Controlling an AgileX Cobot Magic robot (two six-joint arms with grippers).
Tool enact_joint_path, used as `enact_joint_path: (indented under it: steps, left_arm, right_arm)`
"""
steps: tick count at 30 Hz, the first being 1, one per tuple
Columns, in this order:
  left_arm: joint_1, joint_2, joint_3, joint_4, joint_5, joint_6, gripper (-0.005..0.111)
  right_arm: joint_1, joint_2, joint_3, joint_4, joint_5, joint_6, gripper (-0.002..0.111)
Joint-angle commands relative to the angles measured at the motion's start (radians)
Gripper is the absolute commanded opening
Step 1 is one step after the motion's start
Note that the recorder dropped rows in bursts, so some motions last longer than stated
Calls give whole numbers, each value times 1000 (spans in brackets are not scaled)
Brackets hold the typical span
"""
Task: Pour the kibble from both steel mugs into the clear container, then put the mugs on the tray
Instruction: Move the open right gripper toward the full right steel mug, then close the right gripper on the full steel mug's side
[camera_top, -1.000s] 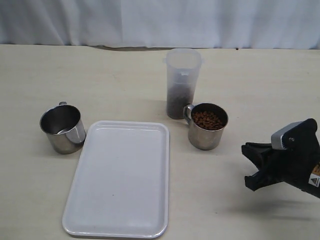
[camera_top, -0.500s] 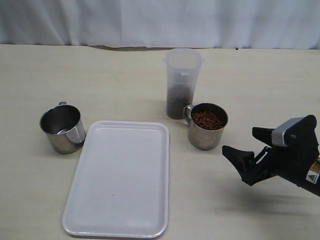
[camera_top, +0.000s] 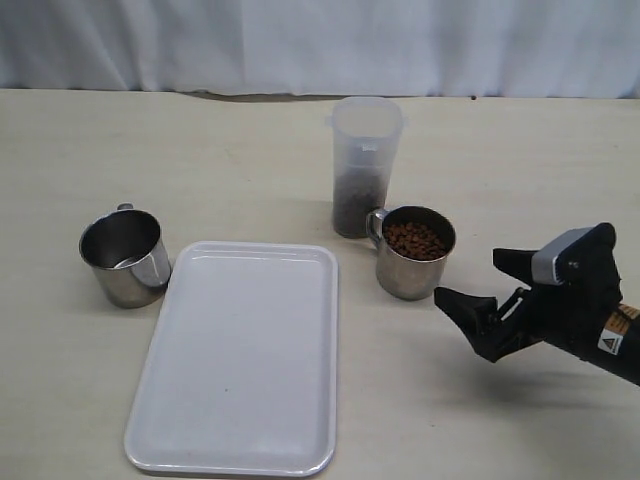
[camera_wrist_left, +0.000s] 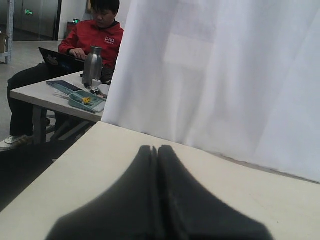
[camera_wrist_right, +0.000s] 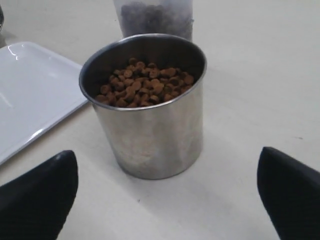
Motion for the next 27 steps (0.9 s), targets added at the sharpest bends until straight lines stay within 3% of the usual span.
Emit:
enact_joint_path:
  steps: [1, 6, 27]
  left_arm:
    - [-4, -3, 2, 2, -12, 1, 0]
    - [-4, -3, 2, 2, -12, 1, 0]
    - [-4, -3, 2, 2, -12, 1, 0]
  right_arm:
    - [-7, 72, -53, -62, -11, 10, 72]
    - [-7, 110, -123, -123, -5, 10, 77]
    - [-7, 254, -289, -211, -11, 5, 77]
